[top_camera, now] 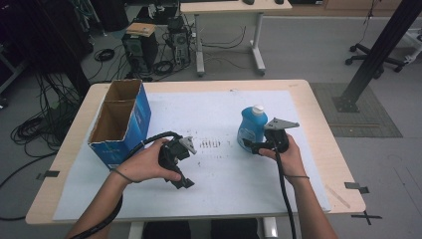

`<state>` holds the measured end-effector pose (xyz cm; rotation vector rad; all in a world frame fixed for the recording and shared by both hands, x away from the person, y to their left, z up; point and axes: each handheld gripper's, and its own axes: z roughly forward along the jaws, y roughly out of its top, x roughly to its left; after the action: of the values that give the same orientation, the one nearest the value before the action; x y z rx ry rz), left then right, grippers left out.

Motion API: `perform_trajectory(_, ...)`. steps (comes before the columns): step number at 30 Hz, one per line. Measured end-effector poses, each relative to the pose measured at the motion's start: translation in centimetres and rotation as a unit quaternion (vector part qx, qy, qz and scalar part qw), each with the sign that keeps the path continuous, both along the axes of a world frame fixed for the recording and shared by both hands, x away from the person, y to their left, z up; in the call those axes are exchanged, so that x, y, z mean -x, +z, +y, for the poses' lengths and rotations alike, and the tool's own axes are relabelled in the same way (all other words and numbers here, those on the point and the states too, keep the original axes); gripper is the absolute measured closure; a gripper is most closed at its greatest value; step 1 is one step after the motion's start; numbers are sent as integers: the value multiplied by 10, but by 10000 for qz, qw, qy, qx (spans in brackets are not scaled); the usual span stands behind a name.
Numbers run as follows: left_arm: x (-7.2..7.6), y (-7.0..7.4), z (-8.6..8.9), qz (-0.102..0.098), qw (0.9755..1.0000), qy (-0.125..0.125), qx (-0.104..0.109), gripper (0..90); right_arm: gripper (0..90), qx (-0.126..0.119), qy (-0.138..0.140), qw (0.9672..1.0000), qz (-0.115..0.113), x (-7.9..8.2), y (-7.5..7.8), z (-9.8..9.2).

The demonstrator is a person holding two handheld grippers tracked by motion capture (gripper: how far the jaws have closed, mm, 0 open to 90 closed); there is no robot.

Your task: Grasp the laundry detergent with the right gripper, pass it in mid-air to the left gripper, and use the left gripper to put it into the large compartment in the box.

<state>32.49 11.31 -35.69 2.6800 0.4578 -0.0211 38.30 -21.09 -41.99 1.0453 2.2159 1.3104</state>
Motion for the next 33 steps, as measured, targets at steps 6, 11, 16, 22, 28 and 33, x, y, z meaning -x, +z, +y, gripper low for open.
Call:
perform_trajectory(6,0,-1,-1,18,10000,-14,-5,35,347,4,-24,10000,-19,0,0,-1)
perform_trajectory(11,0,-1,-1,19,10000,-12,-10,35,386,-17,-51,10000,-31,-1,0,-2)
perform_trajectory(16,0,-1,-1,22,10000,-14,3,35,405,-27,-76,10000,-53,-1,0,-3)
perform_trajectory(22,1,-2,-2,39,10000,-22,4,35,413,-5,-83,9999,-65,-1,0,-2)
perform_trajectory(28,0,0,-2,9,10000,-20,-11,35,422,92,-99,9998,-121,0,1,-1)
perform_trajectory(33,0,3,-2,-4,10000,-20,17,35,435,135,-122,9997,-166,2,2,1)
